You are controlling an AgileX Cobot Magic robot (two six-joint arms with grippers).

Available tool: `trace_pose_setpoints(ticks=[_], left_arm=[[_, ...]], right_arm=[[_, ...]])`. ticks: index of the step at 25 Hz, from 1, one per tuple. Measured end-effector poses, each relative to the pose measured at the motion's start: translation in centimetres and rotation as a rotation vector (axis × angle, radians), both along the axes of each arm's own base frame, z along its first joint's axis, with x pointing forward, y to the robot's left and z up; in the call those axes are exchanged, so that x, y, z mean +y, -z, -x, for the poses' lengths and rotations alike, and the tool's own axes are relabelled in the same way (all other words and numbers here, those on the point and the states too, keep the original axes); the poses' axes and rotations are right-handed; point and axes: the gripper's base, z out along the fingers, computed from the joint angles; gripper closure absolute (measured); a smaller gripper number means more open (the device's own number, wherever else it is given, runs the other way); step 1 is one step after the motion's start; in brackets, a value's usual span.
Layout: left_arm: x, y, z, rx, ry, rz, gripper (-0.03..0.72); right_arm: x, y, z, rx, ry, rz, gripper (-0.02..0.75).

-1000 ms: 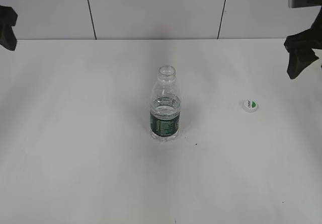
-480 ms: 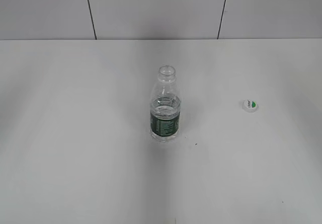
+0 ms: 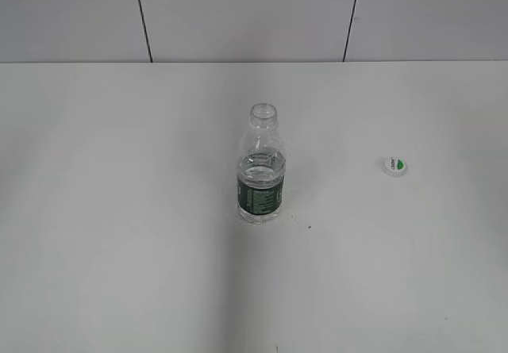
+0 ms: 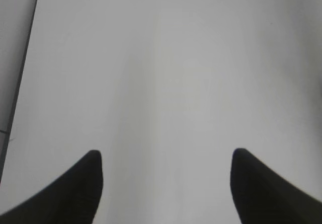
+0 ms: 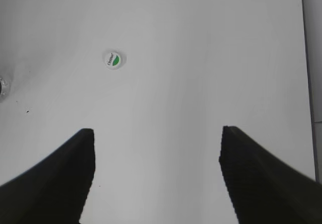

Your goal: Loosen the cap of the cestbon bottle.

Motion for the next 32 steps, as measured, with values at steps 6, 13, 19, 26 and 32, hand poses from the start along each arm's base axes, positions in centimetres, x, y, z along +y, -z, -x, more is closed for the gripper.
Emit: trace_pose_setpoints(ticks=[6,13,19,26,32], left_arm=[[0.6,2.2,5.5,-0.075,-0.001,0.007,0.211],[0.8,4.9,10.5,-0.185,0.012,0.043,0.214],[0.7,7.4,12.8,-0.237,0.030,0.080,0.214],[1.0,8.4,15.9,-0.390,0.057,0.075,0.214],[1.0,8.8,16.3,-0.406,0.090,0.039,0.214]], right_arm=[[-0.6,0.3,5.5,-0.059,0.012,-0.015,0.150],[-1.3,1.7,12.3,-0.162,0.017,-0.024,0.150],[-1.9,4.2,17.9,-0.275,0.019,-0.038,0.150],[-2.4,7.6,22.5,-0.399,0.020,-0.052,0.150],[-2.5,9.8,24.9,-0.496,0.009,-0.080,0.150]])
